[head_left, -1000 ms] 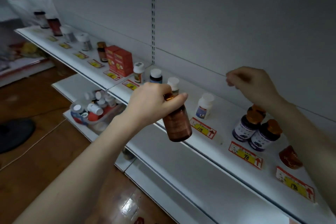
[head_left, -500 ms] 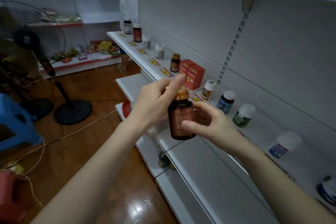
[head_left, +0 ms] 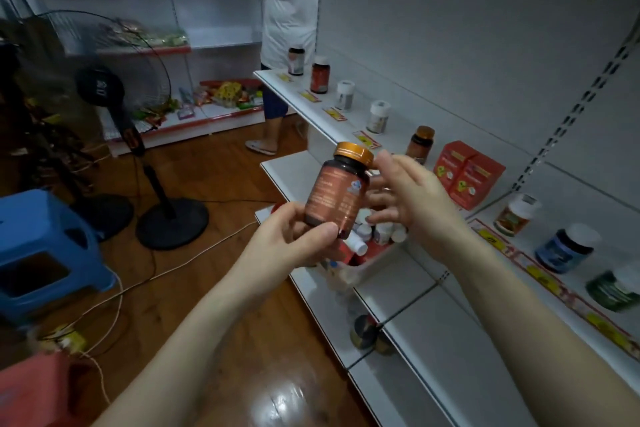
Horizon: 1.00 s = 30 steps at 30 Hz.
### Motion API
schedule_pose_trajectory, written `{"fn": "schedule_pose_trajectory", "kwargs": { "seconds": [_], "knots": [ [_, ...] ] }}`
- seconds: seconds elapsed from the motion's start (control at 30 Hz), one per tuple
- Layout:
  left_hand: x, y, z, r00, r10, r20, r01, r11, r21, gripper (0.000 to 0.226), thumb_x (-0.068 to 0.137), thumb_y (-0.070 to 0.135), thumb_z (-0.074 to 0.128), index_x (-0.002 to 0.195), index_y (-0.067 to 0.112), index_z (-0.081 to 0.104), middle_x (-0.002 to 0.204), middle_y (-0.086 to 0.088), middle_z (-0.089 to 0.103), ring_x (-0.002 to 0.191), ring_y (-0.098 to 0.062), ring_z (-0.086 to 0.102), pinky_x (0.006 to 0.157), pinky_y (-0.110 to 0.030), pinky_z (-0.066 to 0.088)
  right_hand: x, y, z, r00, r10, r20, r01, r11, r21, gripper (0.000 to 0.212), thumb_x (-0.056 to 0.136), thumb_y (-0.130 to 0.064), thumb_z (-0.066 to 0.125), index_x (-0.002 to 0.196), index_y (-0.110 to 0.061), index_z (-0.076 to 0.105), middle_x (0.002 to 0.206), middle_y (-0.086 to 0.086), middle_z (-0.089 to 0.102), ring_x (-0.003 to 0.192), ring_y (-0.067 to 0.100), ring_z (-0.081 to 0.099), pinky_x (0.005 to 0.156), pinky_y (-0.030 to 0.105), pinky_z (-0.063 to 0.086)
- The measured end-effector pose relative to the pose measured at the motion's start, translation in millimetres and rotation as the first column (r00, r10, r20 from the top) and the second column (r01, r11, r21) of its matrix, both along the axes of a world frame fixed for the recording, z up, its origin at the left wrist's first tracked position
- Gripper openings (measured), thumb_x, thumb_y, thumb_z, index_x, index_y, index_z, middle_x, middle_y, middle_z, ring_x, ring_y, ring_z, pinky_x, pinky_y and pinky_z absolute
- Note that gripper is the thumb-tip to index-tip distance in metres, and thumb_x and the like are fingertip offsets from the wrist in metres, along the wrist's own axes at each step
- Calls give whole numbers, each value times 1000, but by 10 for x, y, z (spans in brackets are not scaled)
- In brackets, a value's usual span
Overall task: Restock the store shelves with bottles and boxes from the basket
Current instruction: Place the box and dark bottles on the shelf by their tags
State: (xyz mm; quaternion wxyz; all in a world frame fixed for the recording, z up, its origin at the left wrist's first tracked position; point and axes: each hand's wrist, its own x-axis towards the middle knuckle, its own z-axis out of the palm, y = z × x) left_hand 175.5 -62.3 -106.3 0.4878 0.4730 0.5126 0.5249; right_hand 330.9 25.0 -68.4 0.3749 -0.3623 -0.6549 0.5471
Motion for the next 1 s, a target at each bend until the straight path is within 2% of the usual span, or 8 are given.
{"fn": "schedule_pose_trajectory", "kwargs": {
  "seconds": [0.2,0.33,0.47,0.53,0.63,0.77,0.87,1.0],
  "knots": [
    [-460,296,-191,990,-99,97,104,994,-44,41,76,31,62,113,13,54,97,-3,72,90,-21,70,73,-23,55,-462,409,-12,997,2,72,-11,991,130,30,72,-49,55,96,-32,63,78,-17,67,67,-1,61,53,19,50],
    [-758,691,-297,997,-70,19,71,996,-49,37,76,37,68,109,23,57,98,3,70,92,-9,67,77,-21,55,-721,816,-154,996,-5,94,-8,990,138,7,84,-34,60,84,-33,67,78,-14,66,71,4,59,55,20,49],
    [-1107,1239,-406,978,-54,-200,59,998,18,28,75,40,64,102,34,57,99,10,65,91,4,61,71,-9,48,-1041,1373,-275,991,-6,134,-12,992,129,7,86,-23,61,83,-26,66,77,-11,64,72,4,59,57,21,50],
    [-1276,1554,-439,918,-77,-388,92,996,20,28,74,46,59,101,40,52,101,14,62,92,4,59,74,-12,50,-1194,1683,-292,984,3,178,-27,990,135,2,81,-29,66,79,-27,65,73,-12,66,72,2,61,58,21,51],
    [-1485,2055,-505,699,-89,-709,142,990,16,32,82,50,55,111,36,47,107,12,56,97,-1,53,84,-21,50,-1363,2127,-281,967,-19,255,-20,989,148,10,73,-34,73,74,-28,65,66,-16,67,67,-1,61,59,21,50],
    [-1631,2689,-598,480,-5,-877,198,975,102,61,83,66,41,125,23,47,115,3,57,104,-11,51,88,-26,48,-1448,2564,-260,956,-109,274,65,984,163,9,74,-26,74,73,-25,65,67,-11,67,67,2,61,63,23,50],
    [-1597,3075,-655,429,20,-903,303,939,165,75,77,74,29,126,21,48,113,0,59,102,-14,52,85,-26,45,-1379,2746,-209,928,-210,307,155,969,193,9,75,-20,74,79,-17,67,75,-6,67,70,3,62,68,21,50],
    [-1399,3551,-673,440,52,-896,467,839,278,77,80,72,28,121,12,54,109,-6,64,98,-23,58,80,-26,42,-1146,2862,-120,861,-372,346,302,922,240,12,76,-20,73,85,-13,67,73,-9,64,61,-8,57,58,7,45]
  ]
}}
